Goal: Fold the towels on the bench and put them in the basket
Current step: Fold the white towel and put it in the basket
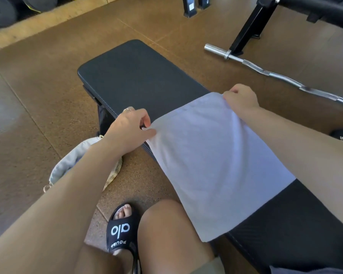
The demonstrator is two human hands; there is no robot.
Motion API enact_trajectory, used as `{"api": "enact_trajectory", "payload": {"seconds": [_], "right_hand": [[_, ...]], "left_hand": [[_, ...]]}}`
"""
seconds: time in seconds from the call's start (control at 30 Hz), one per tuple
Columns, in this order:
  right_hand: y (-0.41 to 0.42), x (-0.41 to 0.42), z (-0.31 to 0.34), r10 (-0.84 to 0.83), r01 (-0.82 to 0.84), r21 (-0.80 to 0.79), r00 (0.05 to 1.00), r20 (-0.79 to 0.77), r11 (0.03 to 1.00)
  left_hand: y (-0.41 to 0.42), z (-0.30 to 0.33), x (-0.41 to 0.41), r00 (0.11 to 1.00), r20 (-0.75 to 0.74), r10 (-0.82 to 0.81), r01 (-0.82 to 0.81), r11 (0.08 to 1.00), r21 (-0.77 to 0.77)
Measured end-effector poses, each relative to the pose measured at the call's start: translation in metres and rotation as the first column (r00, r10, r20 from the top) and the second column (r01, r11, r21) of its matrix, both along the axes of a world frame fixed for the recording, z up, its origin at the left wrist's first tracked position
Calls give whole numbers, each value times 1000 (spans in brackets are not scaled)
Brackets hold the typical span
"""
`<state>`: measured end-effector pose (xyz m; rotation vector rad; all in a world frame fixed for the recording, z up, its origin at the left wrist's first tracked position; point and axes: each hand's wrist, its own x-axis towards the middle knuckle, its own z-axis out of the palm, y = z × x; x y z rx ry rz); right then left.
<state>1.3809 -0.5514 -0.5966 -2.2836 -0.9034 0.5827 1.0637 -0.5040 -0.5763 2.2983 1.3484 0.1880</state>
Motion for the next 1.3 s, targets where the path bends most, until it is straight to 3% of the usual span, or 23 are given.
{"api": "enact_trajectory", "payload": {"seconds": [0.1, 0.23, 0.47, 0.67, 0.97, 1.13, 1.3], "right_hand": [[5, 5, 8, -9, 8, -18, 997, -76, 1000], [9, 5, 11, 20, -22, -35, 997, -69, 999], [11, -2, 13, 5, -6, -18, 999, -54, 1000], [8, -6, 6, 64, -71, 122, 996, 59, 990], [-1, -12, -2, 82, -126, 288, 984, 158, 949], [3, -8, 3, 103, -134, 262, 986, 129, 956], [16, 5, 12, 171, -183, 93, 978, 122, 979]], "left_hand": [[2, 3, -2, 997, 25, -76, 75, 996, 50], [0, 4, -1, 989, -37, -141, 142, 989, 31], [1, 4, 2, 994, -89, -64, 55, 993, -104], [6, 5, -8, 999, 39, 9, -1, 980, -199], [5, 10, -15, 996, 91, 18, 6, 966, -258], [4, 12, -18, 992, 125, 29, 7, 961, -277], [3, 12, -15, 993, 118, 29, 0, 971, -238]]}}
